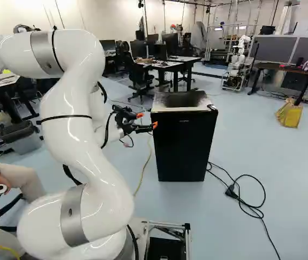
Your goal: Grab a drink from the fridge
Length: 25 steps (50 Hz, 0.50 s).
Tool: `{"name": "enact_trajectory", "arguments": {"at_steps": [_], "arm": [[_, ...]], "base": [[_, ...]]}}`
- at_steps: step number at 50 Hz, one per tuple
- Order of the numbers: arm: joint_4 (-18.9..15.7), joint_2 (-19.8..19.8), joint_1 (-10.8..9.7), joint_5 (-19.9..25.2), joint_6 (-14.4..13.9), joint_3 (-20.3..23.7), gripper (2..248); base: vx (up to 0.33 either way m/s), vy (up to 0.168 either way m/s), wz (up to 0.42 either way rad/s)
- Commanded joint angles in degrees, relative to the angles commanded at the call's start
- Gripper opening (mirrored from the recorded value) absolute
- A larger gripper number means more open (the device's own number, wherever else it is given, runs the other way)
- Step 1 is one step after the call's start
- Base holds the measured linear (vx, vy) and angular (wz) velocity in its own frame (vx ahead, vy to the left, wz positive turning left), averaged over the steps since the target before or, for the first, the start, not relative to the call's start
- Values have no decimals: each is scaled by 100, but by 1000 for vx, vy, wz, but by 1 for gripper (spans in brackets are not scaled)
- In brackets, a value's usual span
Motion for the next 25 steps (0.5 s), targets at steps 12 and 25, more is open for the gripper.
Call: {"name": "enact_trajectory", "arguments": {"at_steps": [12,25], "arm": [[0,-81,-32,0,0,-141,247],[0,-135,-72,0,0,-237,247]], "base": [[0,0,0],[0,0,0]]}}
